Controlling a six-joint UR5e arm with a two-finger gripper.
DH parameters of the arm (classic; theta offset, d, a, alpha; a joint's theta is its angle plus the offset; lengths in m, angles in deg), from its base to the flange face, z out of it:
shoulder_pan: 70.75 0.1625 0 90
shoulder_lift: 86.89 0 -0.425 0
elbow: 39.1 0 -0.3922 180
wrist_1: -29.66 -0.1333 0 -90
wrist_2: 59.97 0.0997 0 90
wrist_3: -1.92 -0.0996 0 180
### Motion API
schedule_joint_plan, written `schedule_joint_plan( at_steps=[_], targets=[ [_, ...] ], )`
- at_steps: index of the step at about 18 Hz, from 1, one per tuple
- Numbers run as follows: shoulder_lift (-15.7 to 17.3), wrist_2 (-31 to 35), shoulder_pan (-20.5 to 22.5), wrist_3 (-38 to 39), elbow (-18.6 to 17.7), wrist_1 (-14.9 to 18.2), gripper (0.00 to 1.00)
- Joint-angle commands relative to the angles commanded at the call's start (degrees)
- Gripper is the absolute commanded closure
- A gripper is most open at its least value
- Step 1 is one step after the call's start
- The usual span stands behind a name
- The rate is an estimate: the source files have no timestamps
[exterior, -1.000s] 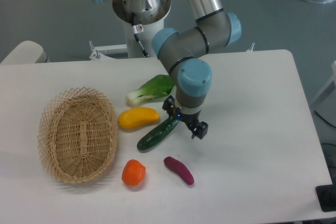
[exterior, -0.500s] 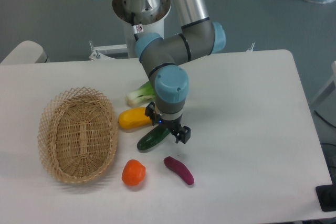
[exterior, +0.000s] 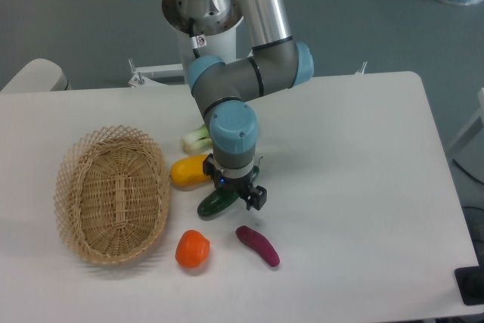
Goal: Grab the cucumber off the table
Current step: 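Lower the gripper and close it around the cucumber's middle, then lift the cucumber and carry it away from the yellow pepper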
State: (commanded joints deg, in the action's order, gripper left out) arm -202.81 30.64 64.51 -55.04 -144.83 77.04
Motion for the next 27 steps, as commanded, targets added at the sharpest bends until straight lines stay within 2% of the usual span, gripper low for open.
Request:
schedule_joint_plan(
  at_steps=[2,3,6,10,12,14,16,18,27],
  targets=[
    [-0.18,0.09,-0.44,0.79,0.09,-0.09,0.59],
    [-0.18,0.09,-0.44,0.79,0.09,-0.09,0.64],
    [-0.35,0.09,-0.44,0.79,0.52,0.09,0.69],
    [-0.09,0.18,0.08,0.01,3.24,1.23,0.86],
    [0.08,0.18,0.78,-0.26,4.91,2.1,0.89],
    [0.17,0.09,1.67,-0.7,7.37,4.56,0.9],
    [-0.18,0.0,3.33,-3.5,12.11,10.87,0.9],
    [-0.53,-0.09,4.47,-5.96,15.1,13.53,0.89],
    [-7.99,-0.44,7.2,-6.68,25.57,14.76,0.89]
  ],
)
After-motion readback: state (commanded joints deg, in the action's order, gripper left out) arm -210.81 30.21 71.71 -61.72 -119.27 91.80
